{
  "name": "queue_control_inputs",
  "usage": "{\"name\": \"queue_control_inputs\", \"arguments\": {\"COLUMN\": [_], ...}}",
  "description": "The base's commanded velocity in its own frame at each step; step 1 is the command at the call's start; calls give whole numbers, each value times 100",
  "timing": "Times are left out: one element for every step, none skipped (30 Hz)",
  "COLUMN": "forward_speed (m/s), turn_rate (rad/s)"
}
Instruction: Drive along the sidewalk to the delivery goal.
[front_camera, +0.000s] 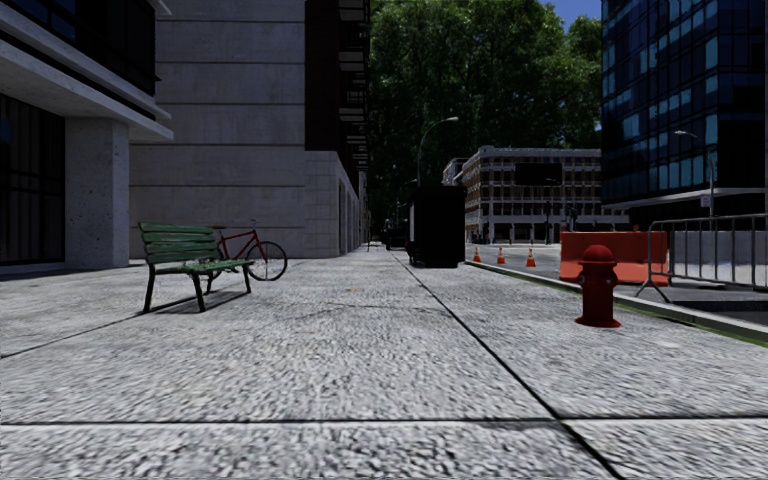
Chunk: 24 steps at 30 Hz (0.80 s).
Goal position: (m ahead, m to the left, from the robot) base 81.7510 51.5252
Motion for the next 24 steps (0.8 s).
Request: {"name": "queue_control_inputs", "arguments": {"forward_speed": [200,200,200,200,200,200,200,200,200,200,200,200,200,200,200,200,200,200,200,200,200,200,200,200], "turn_rate": [0,0,0,0,0,0,0,0,0,0,0,0,0,0,0,0,0,0,0,0,0,0,0,0]}}
